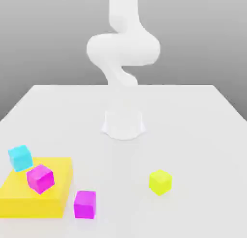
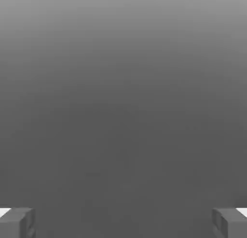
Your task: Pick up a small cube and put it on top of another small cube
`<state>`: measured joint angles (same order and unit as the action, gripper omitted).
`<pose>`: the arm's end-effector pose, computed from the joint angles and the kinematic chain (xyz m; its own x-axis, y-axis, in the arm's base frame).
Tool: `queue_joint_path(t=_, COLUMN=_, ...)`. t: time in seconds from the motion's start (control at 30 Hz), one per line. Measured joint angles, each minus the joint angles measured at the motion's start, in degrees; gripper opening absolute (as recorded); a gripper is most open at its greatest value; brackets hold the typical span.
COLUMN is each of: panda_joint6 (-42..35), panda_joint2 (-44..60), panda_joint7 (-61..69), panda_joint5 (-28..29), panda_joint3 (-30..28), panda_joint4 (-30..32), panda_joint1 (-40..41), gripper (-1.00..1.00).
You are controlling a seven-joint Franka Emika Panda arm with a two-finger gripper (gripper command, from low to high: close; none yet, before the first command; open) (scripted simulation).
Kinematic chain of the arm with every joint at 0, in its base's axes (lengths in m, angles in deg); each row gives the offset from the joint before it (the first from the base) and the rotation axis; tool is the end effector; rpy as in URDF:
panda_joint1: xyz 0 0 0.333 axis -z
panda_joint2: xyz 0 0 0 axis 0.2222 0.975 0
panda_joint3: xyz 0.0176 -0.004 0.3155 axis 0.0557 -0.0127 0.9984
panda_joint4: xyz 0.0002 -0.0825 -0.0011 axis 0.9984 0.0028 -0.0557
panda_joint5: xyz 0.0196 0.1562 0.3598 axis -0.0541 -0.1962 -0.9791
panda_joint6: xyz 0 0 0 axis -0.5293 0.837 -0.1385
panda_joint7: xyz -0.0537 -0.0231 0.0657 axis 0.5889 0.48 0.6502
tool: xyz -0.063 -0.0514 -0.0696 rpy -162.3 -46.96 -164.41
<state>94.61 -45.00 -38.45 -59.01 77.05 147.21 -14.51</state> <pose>0.3761 0.0113 0.6611 0.5609 -0.6778 0.4754 -0.4973 -0.7349 -0.4610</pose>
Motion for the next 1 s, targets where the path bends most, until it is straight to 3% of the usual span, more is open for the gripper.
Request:
queue_joint_path(t=0.6, panda_joint6=28.65, panda_joint2=38.57, panda_joint7=17.43, panda_joint5=-0.46, panda_joint3=3.32, panda_joint4=29.16, panda_joint1=-12.85, gripper=0.00)
queue_joint_path(t=0.87, panda_joint6=42.23, panda_joint2=55.48, panda_joint7=15.85, panda_joint5=3.18, panda_joint3=0.68, panda_joint4=28.21, panda_joint1=-15.21, gripper=0.00)
queue_joint_path(t=0.9, panda_joint6=43.35, panda_joint2=56.86, panda_joint7=15.78, panda_joint5=3.23, panda_joint3=0.38, panda_joint4=27.96, panda_joint1=-15.51, gripper=-1.00)
queue_joint_path(t=1.0, panda_joint6=43.34, panda_joint2=56.86, panda_joint7=15.74, panda_joint5=3.28, panda_joint3=0.39, panda_joint4=27.95, panda_joint1=-15.50, gripper=-1.00)
